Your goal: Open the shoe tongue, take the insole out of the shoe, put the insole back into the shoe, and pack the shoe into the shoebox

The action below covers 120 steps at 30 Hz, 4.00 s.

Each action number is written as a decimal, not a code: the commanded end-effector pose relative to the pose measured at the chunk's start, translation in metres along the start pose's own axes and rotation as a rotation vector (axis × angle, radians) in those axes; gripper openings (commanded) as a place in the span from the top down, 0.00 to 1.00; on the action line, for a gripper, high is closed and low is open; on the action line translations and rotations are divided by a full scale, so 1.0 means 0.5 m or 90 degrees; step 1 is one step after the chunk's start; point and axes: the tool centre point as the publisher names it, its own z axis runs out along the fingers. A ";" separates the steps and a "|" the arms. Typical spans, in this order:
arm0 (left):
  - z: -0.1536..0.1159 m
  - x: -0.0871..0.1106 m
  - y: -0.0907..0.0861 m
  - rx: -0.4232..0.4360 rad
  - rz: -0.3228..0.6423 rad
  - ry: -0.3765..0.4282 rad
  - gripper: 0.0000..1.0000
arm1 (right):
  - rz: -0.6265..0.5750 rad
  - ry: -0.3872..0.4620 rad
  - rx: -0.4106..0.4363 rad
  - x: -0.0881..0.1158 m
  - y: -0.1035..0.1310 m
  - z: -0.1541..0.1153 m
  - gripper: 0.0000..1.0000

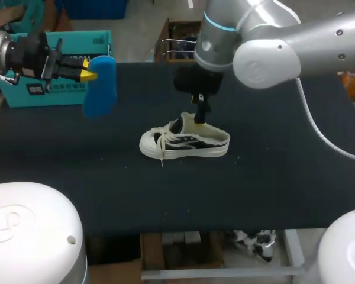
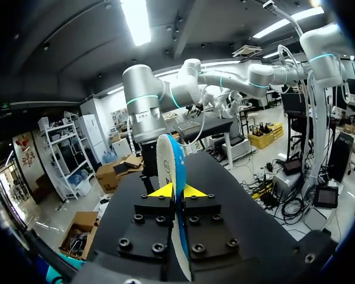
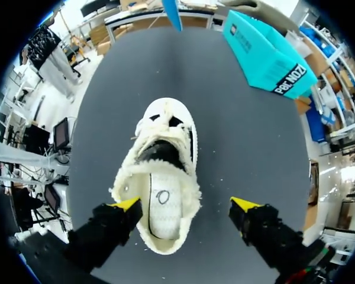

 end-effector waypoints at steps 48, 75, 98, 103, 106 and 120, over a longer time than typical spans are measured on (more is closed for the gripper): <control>0.046 -0.104 -0.032 0.024 0.077 0.146 1.00 | 0.585 -0.070 -0.007 0.133 -0.008 -0.021 1.00; 0.096 -0.147 0.025 0.030 0.101 0.196 1.00 | 0.834 -0.079 -0.002 0.145 -0.023 0.039 1.00; 0.135 -0.113 -0.021 0.026 0.107 0.245 1.00 | 0.832 -0.123 -0.054 0.196 -0.071 -0.037 0.00; 0.135 -0.113 -0.021 0.026 0.107 0.245 1.00 | 0.832 -0.123 -0.054 0.196 -0.071 -0.037 0.00; 0.135 -0.113 -0.021 0.026 0.107 0.245 1.00 | 0.832 -0.123 -0.054 0.196 -0.071 -0.037 0.00; 0.152 -0.074 0.010 0.101 0.016 0.212 1.00 | 0.909 -0.031 -0.101 0.172 -0.083 -0.102 0.00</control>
